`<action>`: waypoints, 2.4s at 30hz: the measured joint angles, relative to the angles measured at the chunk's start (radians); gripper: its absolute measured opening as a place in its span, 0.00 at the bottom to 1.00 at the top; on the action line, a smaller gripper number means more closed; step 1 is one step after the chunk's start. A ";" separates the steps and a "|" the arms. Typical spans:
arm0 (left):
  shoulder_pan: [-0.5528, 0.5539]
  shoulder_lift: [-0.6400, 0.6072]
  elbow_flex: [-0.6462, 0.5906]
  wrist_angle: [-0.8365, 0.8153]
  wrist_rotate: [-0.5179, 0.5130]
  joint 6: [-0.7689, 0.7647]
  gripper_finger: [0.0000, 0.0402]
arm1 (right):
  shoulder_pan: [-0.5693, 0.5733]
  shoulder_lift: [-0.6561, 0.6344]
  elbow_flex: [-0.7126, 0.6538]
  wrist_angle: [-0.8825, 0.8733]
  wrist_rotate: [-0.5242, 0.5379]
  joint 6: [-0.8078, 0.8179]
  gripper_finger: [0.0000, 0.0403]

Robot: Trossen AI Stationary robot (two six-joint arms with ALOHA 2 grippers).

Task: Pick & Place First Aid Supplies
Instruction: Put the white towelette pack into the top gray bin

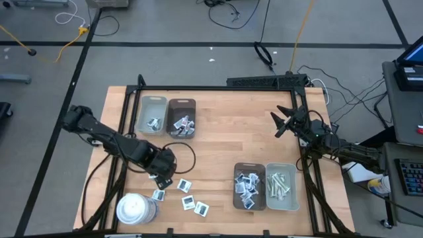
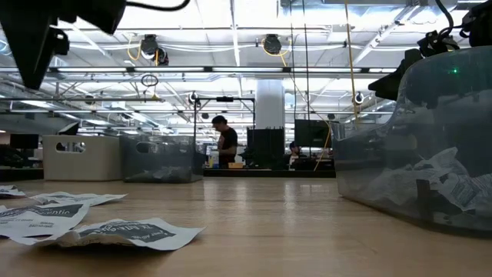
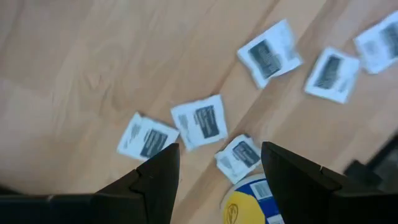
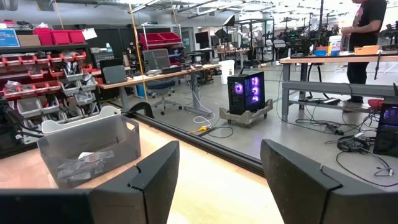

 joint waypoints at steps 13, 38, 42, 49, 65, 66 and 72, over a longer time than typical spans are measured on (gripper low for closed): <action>-0.025 0.191 -0.058 0.006 0.027 -0.120 0.58 | 0.000 0.000 0.000 0.000 0.000 0.000 0.55; -0.046 0.375 -0.104 0.306 0.055 -0.068 0.38 | 0.000 0.000 0.000 0.000 0.000 0.000 0.55; -0.046 0.375 -0.105 0.303 0.064 -0.046 0.19 | 0.000 0.000 0.000 0.000 0.000 0.000 0.55; -0.042 0.376 -0.105 0.309 0.075 -0.012 0.03 | 0.000 0.000 0.000 0.000 0.000 0.000 0.55; 0.093 0.106 -0.099 0.270 0.103 0.088 0.02 | 0.000 0.000 0.000 0.000 0.000 0.000 0.55; 0.108 0.085 -0.099 0.262 0.103 0.093 0.01 | 0.000 0.000 0.000 0.000 0.000 0.000 0.55; 0.201 -0.023 -0.098 0.159 0.096 0.114 0.01 | 0.000 0.000 0.000 0.000 0.000 0.000 0.55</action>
